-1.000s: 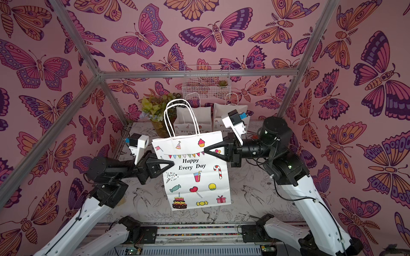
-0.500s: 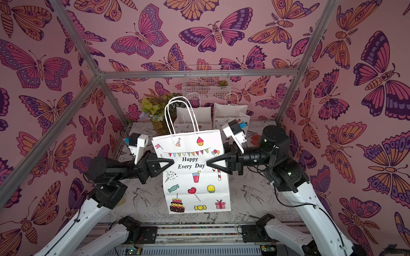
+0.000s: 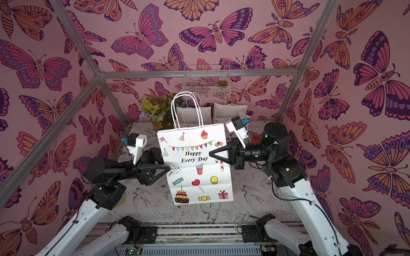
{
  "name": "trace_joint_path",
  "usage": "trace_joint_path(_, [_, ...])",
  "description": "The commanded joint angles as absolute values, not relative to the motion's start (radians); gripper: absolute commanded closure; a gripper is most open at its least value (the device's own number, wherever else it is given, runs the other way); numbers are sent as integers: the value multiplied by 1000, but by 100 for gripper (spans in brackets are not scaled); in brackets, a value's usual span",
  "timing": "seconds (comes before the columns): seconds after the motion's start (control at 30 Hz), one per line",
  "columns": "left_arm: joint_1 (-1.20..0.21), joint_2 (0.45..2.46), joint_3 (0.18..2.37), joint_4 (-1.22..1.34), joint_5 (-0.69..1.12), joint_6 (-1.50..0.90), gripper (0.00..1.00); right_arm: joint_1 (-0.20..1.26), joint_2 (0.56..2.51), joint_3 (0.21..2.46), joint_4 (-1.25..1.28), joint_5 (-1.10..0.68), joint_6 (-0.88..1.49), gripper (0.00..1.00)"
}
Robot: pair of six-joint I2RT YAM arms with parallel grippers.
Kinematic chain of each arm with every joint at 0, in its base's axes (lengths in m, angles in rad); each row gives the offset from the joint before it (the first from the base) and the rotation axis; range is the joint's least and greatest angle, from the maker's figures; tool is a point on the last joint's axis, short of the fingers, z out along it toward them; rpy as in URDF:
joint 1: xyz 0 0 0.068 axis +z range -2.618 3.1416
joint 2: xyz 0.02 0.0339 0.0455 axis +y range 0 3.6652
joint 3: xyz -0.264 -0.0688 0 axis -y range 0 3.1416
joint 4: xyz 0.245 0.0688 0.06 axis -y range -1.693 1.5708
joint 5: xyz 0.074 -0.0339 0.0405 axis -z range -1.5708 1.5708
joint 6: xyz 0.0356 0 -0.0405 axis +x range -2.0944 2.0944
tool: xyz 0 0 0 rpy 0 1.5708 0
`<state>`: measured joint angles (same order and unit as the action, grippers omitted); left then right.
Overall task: Put away the paper bag
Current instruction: Press the paper bag.
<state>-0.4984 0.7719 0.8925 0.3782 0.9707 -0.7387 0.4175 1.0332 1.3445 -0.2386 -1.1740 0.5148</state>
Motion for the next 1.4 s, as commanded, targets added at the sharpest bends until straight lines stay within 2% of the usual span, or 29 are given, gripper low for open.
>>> trace_joint_path(0.0, [-500, 692, 923, 242, 926, -617, 15, 387, 1087, 1326, 38, -1326, 727, 100])
trace_joint_path(0.13, [-497, 610, 953, 19, 837, -457, 10, 387, 1135, 1385, 34, -1428, 721, 100])
trace_joint_path(0.33, [-492, 582, 977, -183, 730, -318, 9, 387, 1219, 1504, -69, -1521, 656, 100])
trace_joint_path(0.43, [-490, 598, 979, -215, 738, -295, 10, 387, 1252, 1545, -83, -1535, 662, 100])
trace_joint_path(0.63, [-488, 643, 973, -215, 852, -287, 12, 387, 1261, 1591, -91, -1531, 667, 100])
trace_joint_path(0.9, [-486, 667, 969, -208, 878, -287, 17, 402, 1257, 1620, -67, -1500, 715, 100])
trace_joint_path(1.2, [-486, 659, 920, 121, 858, -496, 21, 433, 1295, 1586, -40, -1405, 797, 100])
trace_joint_path(1.37, [-486, 695, 920, 168, 857, -534, 27, 443, 1291, 1600, -62, -1332, 787, 100])
